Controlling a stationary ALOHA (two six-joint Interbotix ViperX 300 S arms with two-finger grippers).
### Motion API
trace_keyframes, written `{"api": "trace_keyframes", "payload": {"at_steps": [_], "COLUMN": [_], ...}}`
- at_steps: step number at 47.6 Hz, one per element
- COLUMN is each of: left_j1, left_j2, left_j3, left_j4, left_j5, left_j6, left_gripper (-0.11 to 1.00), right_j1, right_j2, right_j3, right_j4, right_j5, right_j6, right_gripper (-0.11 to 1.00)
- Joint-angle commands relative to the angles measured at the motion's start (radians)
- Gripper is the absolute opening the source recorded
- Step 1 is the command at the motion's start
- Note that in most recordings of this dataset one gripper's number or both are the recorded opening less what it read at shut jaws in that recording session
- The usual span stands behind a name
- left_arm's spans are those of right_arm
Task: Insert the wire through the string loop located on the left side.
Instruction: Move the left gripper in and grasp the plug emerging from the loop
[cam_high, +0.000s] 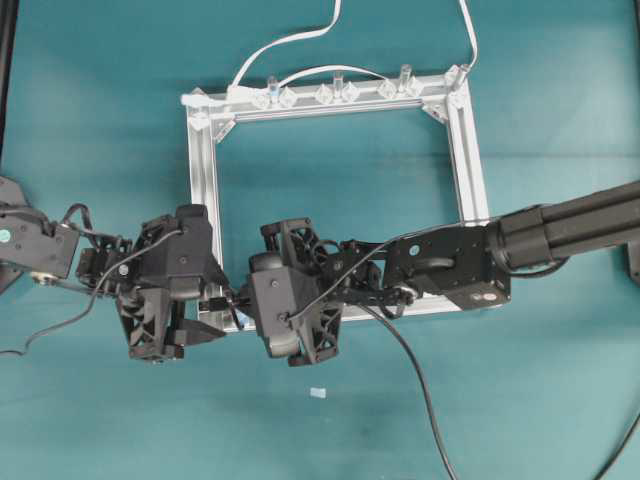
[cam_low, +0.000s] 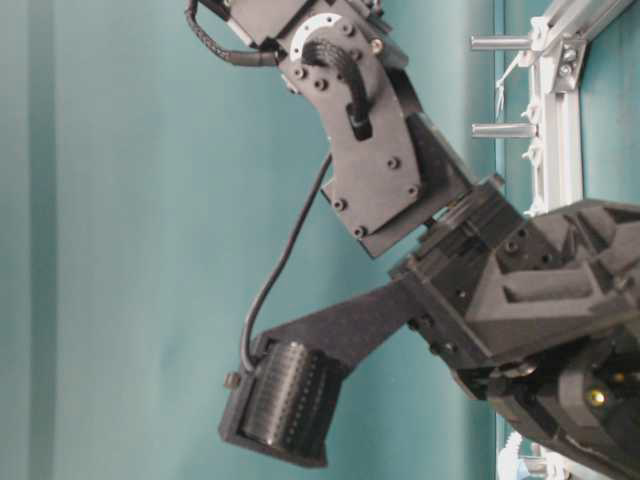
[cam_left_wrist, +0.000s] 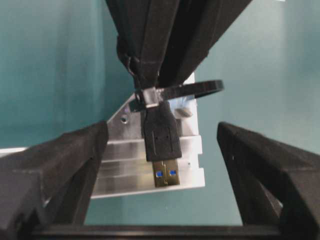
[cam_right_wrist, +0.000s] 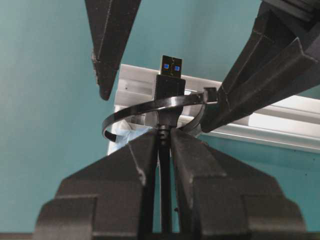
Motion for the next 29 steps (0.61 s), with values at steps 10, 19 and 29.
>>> {"api": "trace_keyframes", "payload": {"at_steps": [10, 19, 29], "left_j1": [-0.003, -0.003, -0.003], "left_j2": [-0.009, -0.011, -0.014], "left_j3": [-0.003, 0.003, 0.005], "left_j4": [0.003, 0.003, 0.003], "left_j5": [-0.029, -0.078, -0.078], "left_j6": [0.006, -0.005, -0.006], "left_gripper": [0.36, 0.22, 0.22], "right_j1": [0.0, 0.0, 0.002], "right_j2": [-0.023, -0.023, -0.023], "right_j3": [-0.025, -0.02, -0.02], "right_j4": [-0.014, -0.012, -0.012], "right_j5": [-0.009, -0.009, -0.005], "right_j6": [0.0, 0.005, 0.012], "right_gripper": [0.1, 0.1, 0.1]}}
